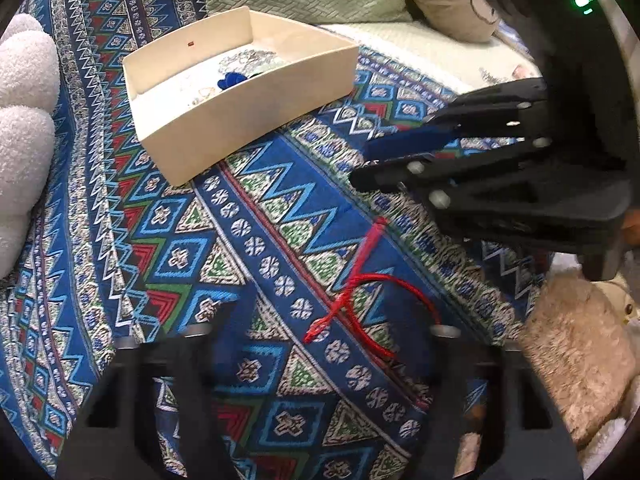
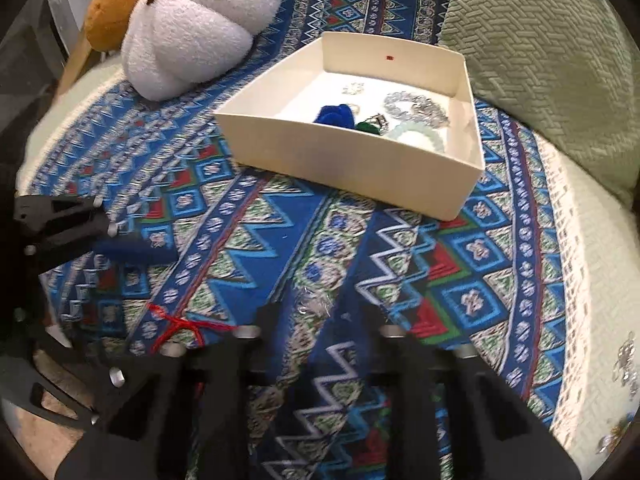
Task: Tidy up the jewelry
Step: 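Grasp the red string bracelet with the left tool while the right tool grasps a small silver piece, then release the red string bracelet into the tray with the left tool while the right tool releases its piece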
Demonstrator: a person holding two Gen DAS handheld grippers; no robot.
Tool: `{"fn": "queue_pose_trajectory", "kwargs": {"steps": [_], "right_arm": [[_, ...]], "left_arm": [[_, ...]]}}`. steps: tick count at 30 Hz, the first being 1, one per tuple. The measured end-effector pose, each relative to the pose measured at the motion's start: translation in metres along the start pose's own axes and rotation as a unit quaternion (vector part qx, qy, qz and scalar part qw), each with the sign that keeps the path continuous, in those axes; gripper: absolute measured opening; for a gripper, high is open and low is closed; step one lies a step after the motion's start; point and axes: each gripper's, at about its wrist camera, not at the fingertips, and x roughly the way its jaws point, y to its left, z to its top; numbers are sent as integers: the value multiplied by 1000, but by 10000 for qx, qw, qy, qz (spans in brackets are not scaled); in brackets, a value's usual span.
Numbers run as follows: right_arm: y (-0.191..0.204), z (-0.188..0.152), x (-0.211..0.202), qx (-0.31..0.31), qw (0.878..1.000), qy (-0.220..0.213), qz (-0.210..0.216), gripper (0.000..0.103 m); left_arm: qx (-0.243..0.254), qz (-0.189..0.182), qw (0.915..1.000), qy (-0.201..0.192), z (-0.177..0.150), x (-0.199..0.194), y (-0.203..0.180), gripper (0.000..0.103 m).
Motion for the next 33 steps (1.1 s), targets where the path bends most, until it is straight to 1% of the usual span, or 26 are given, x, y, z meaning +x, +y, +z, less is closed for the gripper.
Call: {"fn": "queue_pose_trajectory", "kwargs": {"steps": [1,2,3,6,10,15,19,22,26,30,33], "right_arm": [[-2,1,0,70,10000,-3,53,20],[-4,1,1,113,9999,-6,89,20],[-5,1,1,114,9999,-5,108,20],[-8,0,0,142,9998,-32,156,20],[-15,-2,-3,261,9993,-63,268,20],[-18,-2,-11,336,9988,-108,331,20],[-20,1,-24,332,9984,-208,398,20],[-24,9,-40,306,9977,-380,468,20],[-33,32,-64,263,9957,-736,488,20],[-43,65,-79,139,9940,-1032,326,20],[-51,85,-77,59,9931,-1134,297,20]], "left_arm": [[11,-45,10000,-12,1,-1,1,28],[9,-113,9999,6,2,-2,2,11],[-12,-154,9999,17,3,-2,2,6],[14,-203,9998,-25,2,-3,3,5],[-134,-322,9994,-32,2,-5,11,4],[-174,-257,9995,-96,5,-16,17,4],[-91,-171,9996,-216,13,-31,16,4],[38,-69,9993,-372,27,-45,17,4],[132,143,9978,-633,59,-60,27,5],[126,399,9960,-789,93,-63,43,5],[65,600,9944,-870,115,-56,53,5]]}}
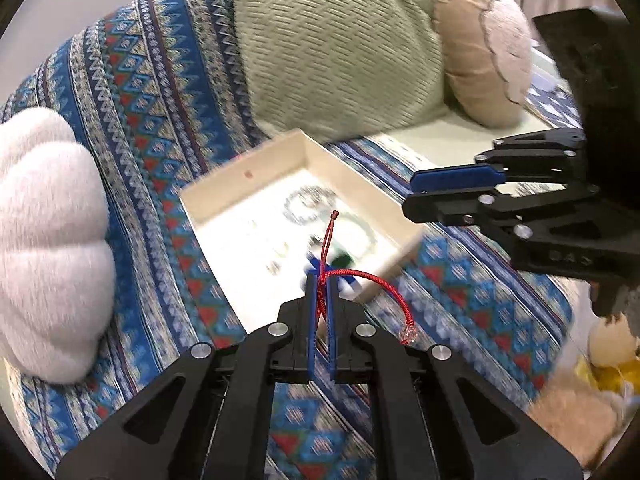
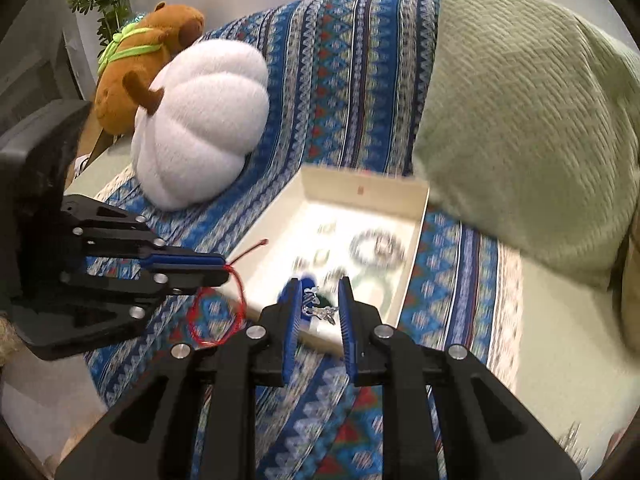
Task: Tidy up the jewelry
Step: 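Release the red string bracelet into the tray with the left tool while the right tool releases its piece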
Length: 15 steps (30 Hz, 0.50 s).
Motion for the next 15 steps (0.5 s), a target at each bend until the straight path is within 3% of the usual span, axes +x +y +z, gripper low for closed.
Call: {"fn": "queue_pose_trajectory", "kwargs": {"steps": [6,15], "right_arm": [[-18,30,42,21,9999,151,64,20],[-30,32,95,25,9988,480,97,20]], "left_arm": [[-388,226,9989,122,21,40,28,5],[-303,252,9980,489,16,74,34,5]]}}
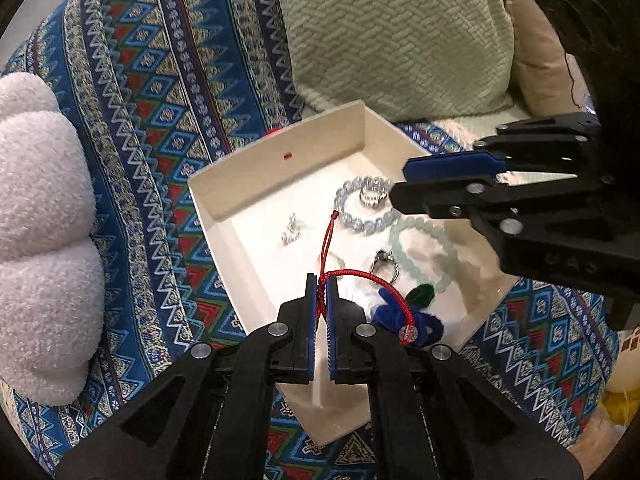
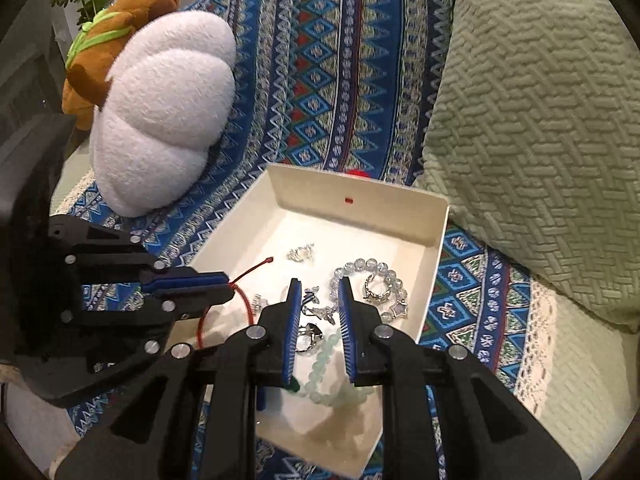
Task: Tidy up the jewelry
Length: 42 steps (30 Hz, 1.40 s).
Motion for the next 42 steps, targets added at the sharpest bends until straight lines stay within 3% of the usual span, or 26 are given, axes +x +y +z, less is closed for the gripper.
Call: {"fn": "queue_pose_trajectory", "kwargs": {"steps": [10,12,14,17,20,26,28,29,32,36,42], "right_arm": [[-3,-3,26,39,9999,129,23,23],[-4,-3,24,96,9999,91,20,31],[-5,-3,20,175,9998,54,44,32],[-7,-5,6,224,9997,-47,-12,32],[-7,-11,-15,313,9993,-172,-68,34],[3,-36,-62,490,9977,-285,-363,36],[10,-47,-75,569,9969,-338,-436,41],[14,-52,-81,621,9964,-354,-466,42],[28,-66,-93,761,9950,-384,-516,46],[45,-84,-106,928,9903,-501,-901,68],[57,-110,-114,1251,9862,-564,-931,77]], "left_arm": [[6,74,9999,117,1,16,1,8],[-103,14,9998,151,3,16,6,32],[-203,53,9998,28,5,10,8,42],[-273,80,9996,-92,8,-1,11,45],[-431,158,9985,-294,7,-17,12,65],[-959,440,9930,-523,-10,-53,3,86],[-1269,467,9891,-578,-21,-66,-2,90],[-1354,508,9877,-595,-24,-69,-4,96],[-1610,744,9815,-726,-40,-83,-14,97],[-1858,945,9759,-638,-59,-89,-23,97],[-2193,1188,9668,-562,-86,-94,-30,97]]}}
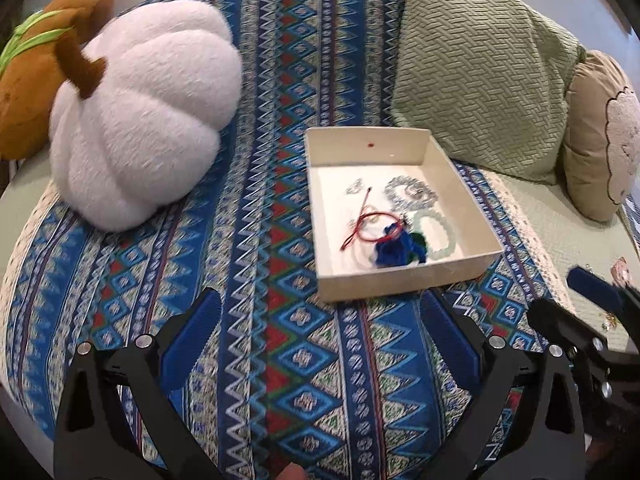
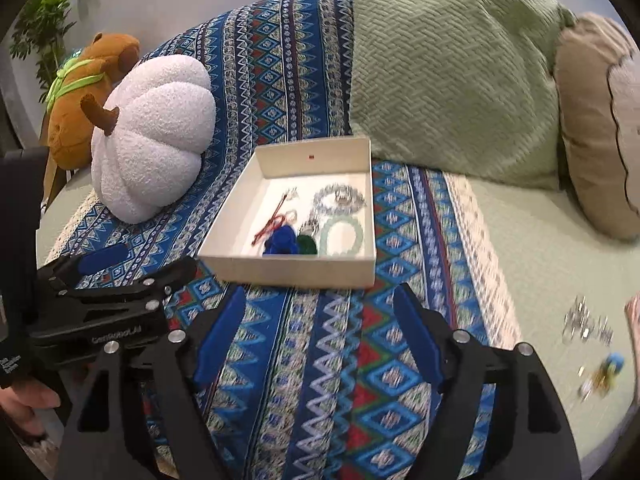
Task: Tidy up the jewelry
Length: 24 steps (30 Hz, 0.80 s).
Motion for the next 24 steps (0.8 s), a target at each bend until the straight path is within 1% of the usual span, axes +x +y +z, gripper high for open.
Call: {"fn": "queue_pose_trajectory", "kwargs": {"steps": [3,5,7,11,13,20,24], "right_arm": [[0,-15,3,12,9999,98,-78,80],[-1,-22,3,58,9999,82,-135,81],[-2,-28,3,100,9997,71,-196,86],[-6,-32,4,181,9996,101,-204,88],[-7,-32,5,188,9995,89,-234,92],[-5,-35,7,191,9995,110,-239,92],[-5,-36,10,177,9994,128,-258,92]], "left_arm": [[-104,59,9999,117,-11,2,3,97],[-122,101,9997,195,-17,4,3,97],[-147,166,9995,232,-23,5,3,97],[-221,204,9991,307,-35,7,3,97],[-232,252,9989,334,-39,8,3,97],[-177,312,9985,413,-44,14,3,97],[-228,316,9984,417,-45,14,5,97]]}}
